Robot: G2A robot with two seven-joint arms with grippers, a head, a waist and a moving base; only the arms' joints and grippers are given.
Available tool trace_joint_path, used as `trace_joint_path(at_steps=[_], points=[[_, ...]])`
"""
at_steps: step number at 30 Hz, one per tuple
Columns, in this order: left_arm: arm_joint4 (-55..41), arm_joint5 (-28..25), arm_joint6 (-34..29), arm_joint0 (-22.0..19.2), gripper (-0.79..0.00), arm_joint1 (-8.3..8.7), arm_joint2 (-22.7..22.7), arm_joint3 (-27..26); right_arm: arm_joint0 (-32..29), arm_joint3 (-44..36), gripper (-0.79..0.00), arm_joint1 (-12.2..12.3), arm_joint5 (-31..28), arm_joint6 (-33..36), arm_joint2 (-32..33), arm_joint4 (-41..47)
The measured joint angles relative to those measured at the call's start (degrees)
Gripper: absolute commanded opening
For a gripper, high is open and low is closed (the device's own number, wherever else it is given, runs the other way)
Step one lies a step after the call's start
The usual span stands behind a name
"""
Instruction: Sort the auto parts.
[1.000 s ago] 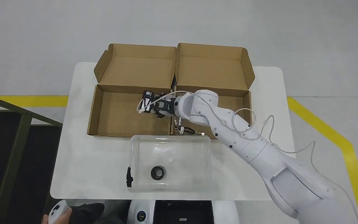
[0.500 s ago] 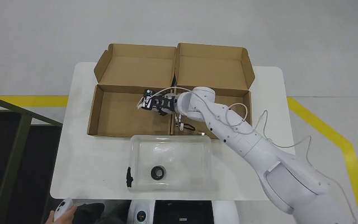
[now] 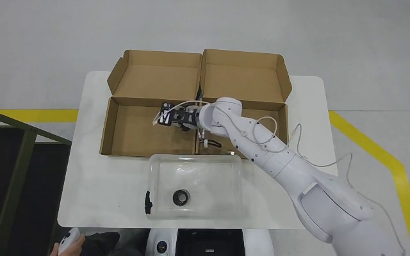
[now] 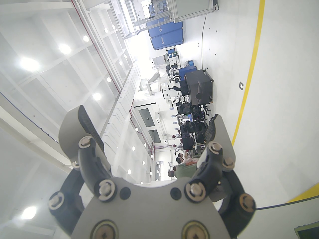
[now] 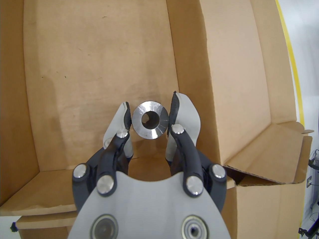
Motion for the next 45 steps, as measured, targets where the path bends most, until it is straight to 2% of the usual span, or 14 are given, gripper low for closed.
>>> trace_joint_path(at_steps=[6,11,25,34,45], points=[[0.0,0.0,0.0,0.0,0.0,0.0,0.0,0.0,-1.35,-4.23,-0.449,0.92,-1.21,-0.89,2.38,-1.12],[0.0,0.0,0.0,0.0,0.0,0.0,0.0,0.0,-4.52,-10.75,-0.459,2.6,-2.99,-0.31,5.48,-1.89],[0.0,0.0,0.0,0.0,0.0,0.0,0.0,0.0,-19.55,-34.01,-0.456,7.41,-8.89,3.6,12.95,-3.28],[0.0,0.0,0.0,0.0,0.0,0.0,0.0,0.0,-28.72,-42.49,-0.453,9.65,-11.01,4.27,15.85,-5.02],[0.0,0.0,0.0,0.0,0.0,0.0,0.0,0.0,-35.63,-48.96,-0.449,11.73,-17.1,5.09,17.08,-6.81]])
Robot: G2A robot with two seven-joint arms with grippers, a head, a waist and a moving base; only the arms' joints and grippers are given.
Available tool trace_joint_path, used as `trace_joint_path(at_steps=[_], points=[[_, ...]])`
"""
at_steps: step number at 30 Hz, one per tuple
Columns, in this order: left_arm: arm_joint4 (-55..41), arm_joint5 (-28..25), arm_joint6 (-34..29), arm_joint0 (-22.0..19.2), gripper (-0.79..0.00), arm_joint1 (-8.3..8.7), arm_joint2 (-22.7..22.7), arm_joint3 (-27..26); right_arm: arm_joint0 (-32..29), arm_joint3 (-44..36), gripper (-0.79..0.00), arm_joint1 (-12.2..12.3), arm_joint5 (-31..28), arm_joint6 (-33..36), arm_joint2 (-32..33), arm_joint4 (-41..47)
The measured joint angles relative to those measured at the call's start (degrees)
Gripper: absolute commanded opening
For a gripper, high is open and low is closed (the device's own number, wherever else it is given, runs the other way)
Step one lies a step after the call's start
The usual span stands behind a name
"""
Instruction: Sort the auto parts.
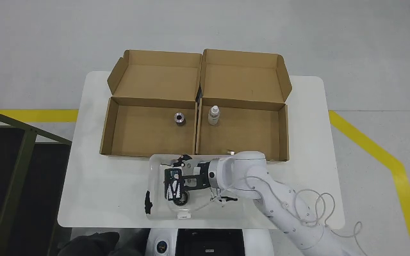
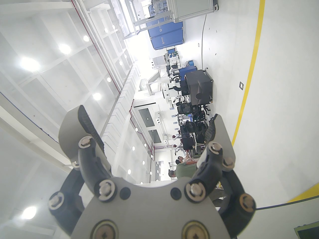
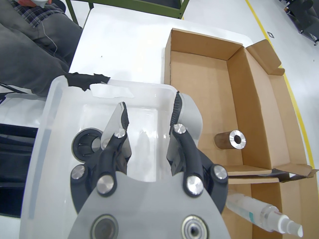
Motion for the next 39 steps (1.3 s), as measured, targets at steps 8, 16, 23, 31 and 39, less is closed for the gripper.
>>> trace_joint_path(at_steps=[8,16,23,31,39], points=[[0.0,0.0,0.0,0.0,0.0,0.0,0.0,0.0,-4.13,-1.93,-0.44,1.54,-3.88,-0.46,1.6,-0.47],[0.0,0.0,0.0,0.0,0.0,0.0,0.0,0.0,-7.44,-3.5,-0.431,3.01,-7.32,-0.65,2.78,-1.94],[0.0,0.0,0.0,0.0,0.0,0.0,0.0,0.0,-9.05,-3.02,-0.425,4.02,-9.37,-0.6,3.27,-3.31],[0.0,0.0,0.0,0.0,0.0,0.0,0.0,0.0,-9.3,-1.03,-0.403,4.69,-9.17,-1.42,3.01,-5.21],[0.0,0.0,0.0,0.0,0.0,0.0,0.0,0.0,-7.65,1.25,-0.394,4.65,-8.18,-2.57,1.03,-6.5]])
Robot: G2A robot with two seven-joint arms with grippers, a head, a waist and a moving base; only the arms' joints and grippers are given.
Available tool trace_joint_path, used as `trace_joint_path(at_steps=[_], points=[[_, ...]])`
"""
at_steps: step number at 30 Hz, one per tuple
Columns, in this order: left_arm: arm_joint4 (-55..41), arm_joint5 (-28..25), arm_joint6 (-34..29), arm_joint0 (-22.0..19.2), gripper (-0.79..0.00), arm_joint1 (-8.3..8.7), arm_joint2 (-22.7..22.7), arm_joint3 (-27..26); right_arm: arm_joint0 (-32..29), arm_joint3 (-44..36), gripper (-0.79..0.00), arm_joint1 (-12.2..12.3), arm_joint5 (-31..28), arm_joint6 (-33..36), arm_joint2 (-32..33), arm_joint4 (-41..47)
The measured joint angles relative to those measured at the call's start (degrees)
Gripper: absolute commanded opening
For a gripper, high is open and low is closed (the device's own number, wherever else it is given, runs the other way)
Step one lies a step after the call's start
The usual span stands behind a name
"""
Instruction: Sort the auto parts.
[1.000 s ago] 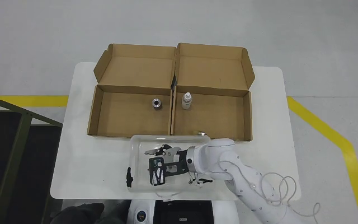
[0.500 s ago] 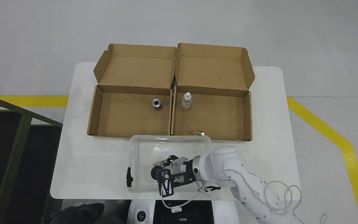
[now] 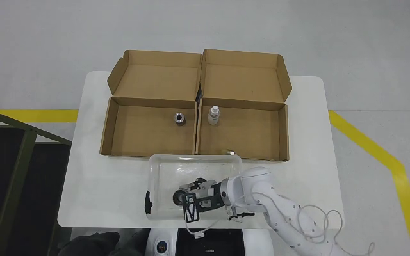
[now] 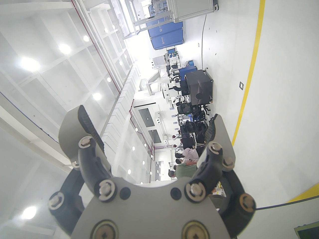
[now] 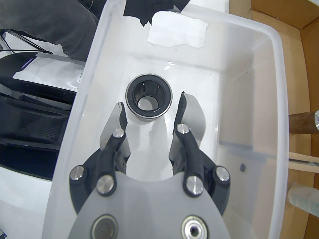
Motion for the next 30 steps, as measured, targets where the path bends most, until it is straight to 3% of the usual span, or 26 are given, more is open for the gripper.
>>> trace_joint_path(at_steps=[10,17,19,20,23,30], points=[[0.0,0.0,0.0,0.0,0.0,0.0,0.0,0.0,3.48,4.02,-0.215,-0.87,1.83,-1.29,-4.16,-0.28],[0.0,0.0,0.0,0.0,0.0,0.0,0.0,0.0,5.9,6.56,-0.237,-1.67,2.99,-1.75,-6.73,0.43],[0.0,0.0,0.0,0.0,0.0,0.0,0.0,0.0,6.61,7.34,-0.28,-1.94,3.31,-1.91,-7.46,0.77],[0.0,0.0,0.0,0.0,0.0,0.0,0.0,0.0,6.89,7.64,-0.394,-2.04,3.43,-1.98,-7.73,0.9],[0.0,0.0,0.0,0.0,0.0,0.0,0.0,0.0,7.69,8.48,-0.462,-2.3,3.61,-2.1,-8.44,1.35],[0.0,0.0,0.0,0.0,0.0,0.0,0.0,0.0,8.89,9.38,-0.736,-2.63,3.85,-2.57,-9.1,2.87]])
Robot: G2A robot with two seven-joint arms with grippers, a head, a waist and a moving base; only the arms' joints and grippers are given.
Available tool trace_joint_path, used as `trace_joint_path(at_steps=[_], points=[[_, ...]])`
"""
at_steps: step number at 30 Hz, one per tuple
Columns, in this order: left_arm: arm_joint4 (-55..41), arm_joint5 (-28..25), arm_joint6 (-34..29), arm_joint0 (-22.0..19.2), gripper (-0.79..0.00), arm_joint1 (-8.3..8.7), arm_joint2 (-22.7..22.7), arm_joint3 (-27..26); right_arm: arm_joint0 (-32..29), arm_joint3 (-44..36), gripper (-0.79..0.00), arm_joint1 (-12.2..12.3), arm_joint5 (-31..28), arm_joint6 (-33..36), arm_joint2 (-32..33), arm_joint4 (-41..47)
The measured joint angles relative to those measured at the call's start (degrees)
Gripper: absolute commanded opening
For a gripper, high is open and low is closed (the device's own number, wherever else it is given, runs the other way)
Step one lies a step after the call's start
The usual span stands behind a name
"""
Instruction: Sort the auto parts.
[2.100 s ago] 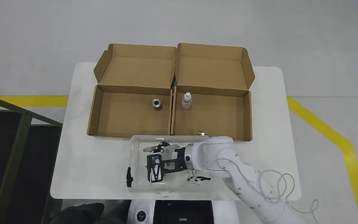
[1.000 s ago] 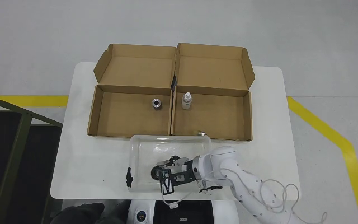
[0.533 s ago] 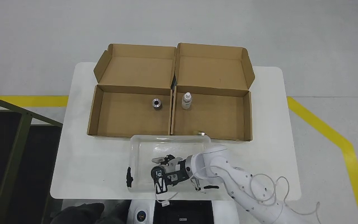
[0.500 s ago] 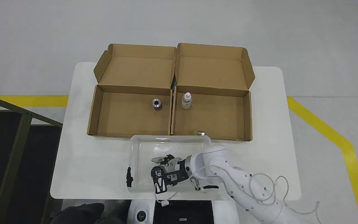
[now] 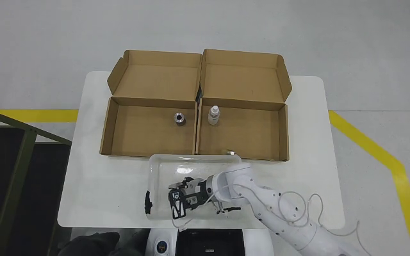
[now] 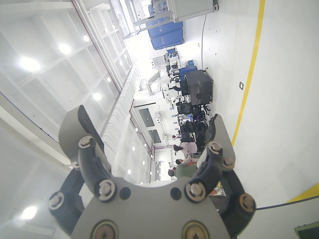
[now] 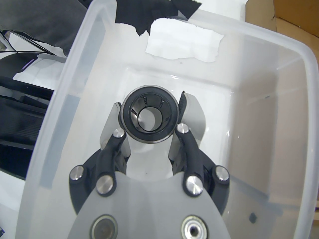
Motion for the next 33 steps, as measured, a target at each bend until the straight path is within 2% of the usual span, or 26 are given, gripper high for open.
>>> trace_joint_path(at_steps=[1,12,33], points=[[0.0,0.0,0.0,0.0,0.0,0.0,0.0,0.0,0.17,0.06,-0.785,-0.03,-0.01,-0.15,-0.03,0.35],[0.0,0.0,0.0,0.0,0.0,0.0,0.0,0.0,1.45,-1.28,-0.785,0.0,0.3,-0.97,1.31,4.03],[0.0,0.0,0.0,0.0,0.0,0.0,0.0,0.0,0.67,-10.32,-0.785,1.59,2.92,-1.68,7.9,7.21]])
